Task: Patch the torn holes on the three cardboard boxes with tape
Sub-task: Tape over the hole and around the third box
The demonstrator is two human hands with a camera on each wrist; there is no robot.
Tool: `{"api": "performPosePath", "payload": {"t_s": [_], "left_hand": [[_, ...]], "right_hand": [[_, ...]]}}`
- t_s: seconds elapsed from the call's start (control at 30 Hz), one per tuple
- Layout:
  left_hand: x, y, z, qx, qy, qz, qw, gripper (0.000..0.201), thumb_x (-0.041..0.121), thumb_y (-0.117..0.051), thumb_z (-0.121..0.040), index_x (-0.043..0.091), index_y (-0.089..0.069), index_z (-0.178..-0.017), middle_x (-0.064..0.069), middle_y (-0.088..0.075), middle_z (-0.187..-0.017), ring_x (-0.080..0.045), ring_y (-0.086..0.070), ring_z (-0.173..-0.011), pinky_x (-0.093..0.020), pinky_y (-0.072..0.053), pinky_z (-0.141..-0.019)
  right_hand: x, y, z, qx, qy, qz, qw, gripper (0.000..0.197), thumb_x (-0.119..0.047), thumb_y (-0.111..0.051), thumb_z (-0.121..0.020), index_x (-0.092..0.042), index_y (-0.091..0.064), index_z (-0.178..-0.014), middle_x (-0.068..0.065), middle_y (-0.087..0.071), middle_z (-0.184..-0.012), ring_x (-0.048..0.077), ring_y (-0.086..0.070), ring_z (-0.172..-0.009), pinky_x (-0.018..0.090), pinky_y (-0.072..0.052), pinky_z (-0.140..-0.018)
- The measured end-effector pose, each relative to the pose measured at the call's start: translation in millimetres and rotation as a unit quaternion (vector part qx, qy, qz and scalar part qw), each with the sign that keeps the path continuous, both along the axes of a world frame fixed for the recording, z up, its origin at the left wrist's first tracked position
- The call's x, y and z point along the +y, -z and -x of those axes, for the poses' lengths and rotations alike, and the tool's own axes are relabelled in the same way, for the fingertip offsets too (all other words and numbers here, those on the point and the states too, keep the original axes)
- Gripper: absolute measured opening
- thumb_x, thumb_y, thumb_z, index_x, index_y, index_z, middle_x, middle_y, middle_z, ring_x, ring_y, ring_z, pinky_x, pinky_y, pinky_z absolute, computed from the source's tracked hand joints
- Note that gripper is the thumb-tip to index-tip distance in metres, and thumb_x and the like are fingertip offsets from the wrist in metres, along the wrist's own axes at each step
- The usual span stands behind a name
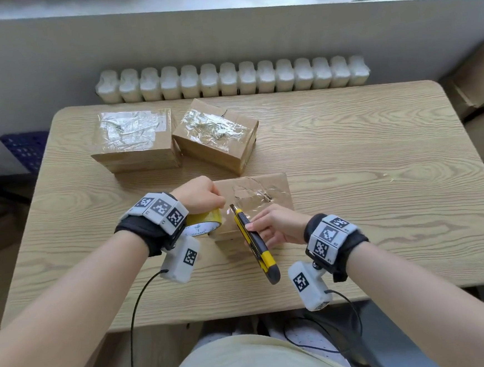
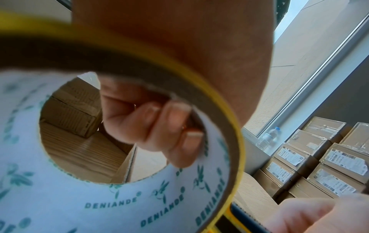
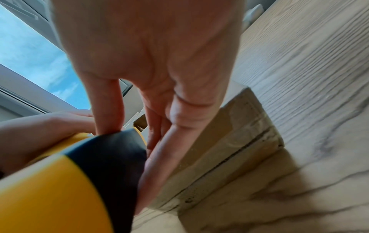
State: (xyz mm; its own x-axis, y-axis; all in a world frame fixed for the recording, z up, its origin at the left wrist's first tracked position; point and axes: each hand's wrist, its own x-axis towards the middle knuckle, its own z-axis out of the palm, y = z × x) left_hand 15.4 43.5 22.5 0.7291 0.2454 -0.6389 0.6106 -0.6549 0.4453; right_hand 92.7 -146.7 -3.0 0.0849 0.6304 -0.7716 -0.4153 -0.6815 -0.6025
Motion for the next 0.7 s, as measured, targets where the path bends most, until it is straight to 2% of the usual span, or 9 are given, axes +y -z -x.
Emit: {"api": "performPosePath", "payload": {"t_s": [0.13,0.23,0.3,0.4,0.47,0.53,0.6,0.67,0.7], "left_hand": [[-1,0,1,-0.013,-0.007,-0.003,1.000,0.018,0.025,-0.060,-0.085,0.018,-0.072,-0.073,-0.002,-0.061,-0.066,-0.017,-0.053,-0.065,-0.029,-0.044,-0.063],[-1,1,1,-0.020,-0.017,0.000,1.000,0.018,0.024,-0.061,-0.085,0.018,-0.073,-0.075,-0.008,-0.069,-0.076,-0.018,-0.057,-0.069,-0.031,-0.046,-0.065],[-1,-1,2,-0.025,-0.024,0.004,0.999,0.019,0.024,-0.060,-0.085,0.014,-0.075,-0.079,-0.005,-0.066,-0.070,-0.015,-0.053,-0.063,-0.027,-0.042,-0.059],[-2,-4,3,-0.033,-0.030,0.004,0.999,0.019,0.023,-0.061,-0.087,0.012,-0.075,-0.082,0.004,-0.056,-0.059,-0.010,-0.045,-0.053,-0.023,-0.033,-0.049],[-2,-5,5,-0.033,-0.026,0.001,0.999,0.019,0.023,-0.060,-0.087,0.012,-0.075,-0.081,0.004,-0.055,-0.057,-0.009,-0.043,-0.051,-0.022,-0.032,-0.047],[-1,-5,7,-0.031,-0.022,0.003,0.999,0.022,0.024,-0.059,-0.087,0.010,-0.075,-0.081,0.001,-0.060,-0.062,-0.011,-0.047,-0.054,-0.022,-0.036,-0.050],[1,-3,9,-0.028,-0.020,0.006,0.999,0.025,0.026,-0.058,-0.087,0.008,-0.075,-0.083,-0.005,-0.067,-0.074,-0.014,-0.052,-0.061,-0.024,-0.042,-0.057],[2,-1,12,-0.031,-0.020,0.007,0.999,0.025,0.025,-0.057,-0.087,0.008,-0.076,-0.085,-0.008,-0.069,-0.078,-0.015,-0.053,-0.063,-0.026,-0.043,-0.059],[1,-1,13,-0.034,-0.021,0.007,0.999,0.025,0.024,-0.057,-0.087,0.009,-0.076,-0.085,-0.008,-0.070,-0.078,-0.015,-0.053,-0.063,-0.026,-0.043,-0.059]], "right_hand": [[2,-2,2,-0.003,0.009,0.008,1.000,0.017,-0.014,-0.058,-0.091,0.003,-0.059,-0.095,0.025,-0.055,-0.095,0.034,-0.052,-0.093,0.034,-0.055,-0.071],[-6,-6,1,-0.002,0.002,0.018,1.000,0.019,-0.013,-0.057,-0.092,0.005,-0.060,-0.095,0.023,-0.064,-0.092,0.033,-0.062,-0.089,0.034,-0.056,-0.071],[-14,-7,1,0.001,-0.023,0.032,0.999,0.022,-0.014,-0.058,-0.091,0.007,-0.060,-0.099,0.022,-0.064,-0.093,0.029,-0.064,-0.087,0.032,-0.056,-0.071],[-29,-12,-1,-0.006,-0.071,0.044,0.996,0.024,-0.016,-0.059,-0.091,0.005,-0.061,-0.102,0.019,-0.064,-0.092,0.022,-0.063,-0.076,0.028,-0.055,-0.068],[-39,-17,-8,-0.018,-0.072,0.024,0.997,0.018,-0.012,-0.058,-0.091,0.002,-0.062,-0.101,0.015,-0.064,-0.093,0.019,-0.060,-0.078,0.028,-0.056,-0.068],[-49,-21,-17,-0.061,-0.022,-0.013,0.998,0.014,-0.009,-0.059,-0.090,-0.003,-0.064,-0.101,0.011,-0.066,-0.094,0.020,-0.061,-0.086,0.031,-0.055,-0.075],[-57,-21,-27,-0.137,0.069,-0.037,0.988,0.018,-0.009,-0.060,-0.090,-0.002,-0.064,-0.106,0.008,-0.066,-0.092,0.020,-0.063,-0.087,0.032,-0.056,-0.079],[-64,-14,-36,-0.251,0.140,-0.011,0.958,0.020,-0.012,-0.062,-0.089,-0.003,-0.063,-0.107,0.003,-0.065,-0.088,0.019,-0.063,-0.085,0.029,-0.055,-0.075],[-68,-6,-41,-0.320,0.144,0.028,0.936,0.019,-0.017,-0.065,-0.088,-0.007,-0.062,-0.105,0.000,-0.064,-0.087,0.019,-0.062,-0.087,0.029,-0.054,-0.074]]}}
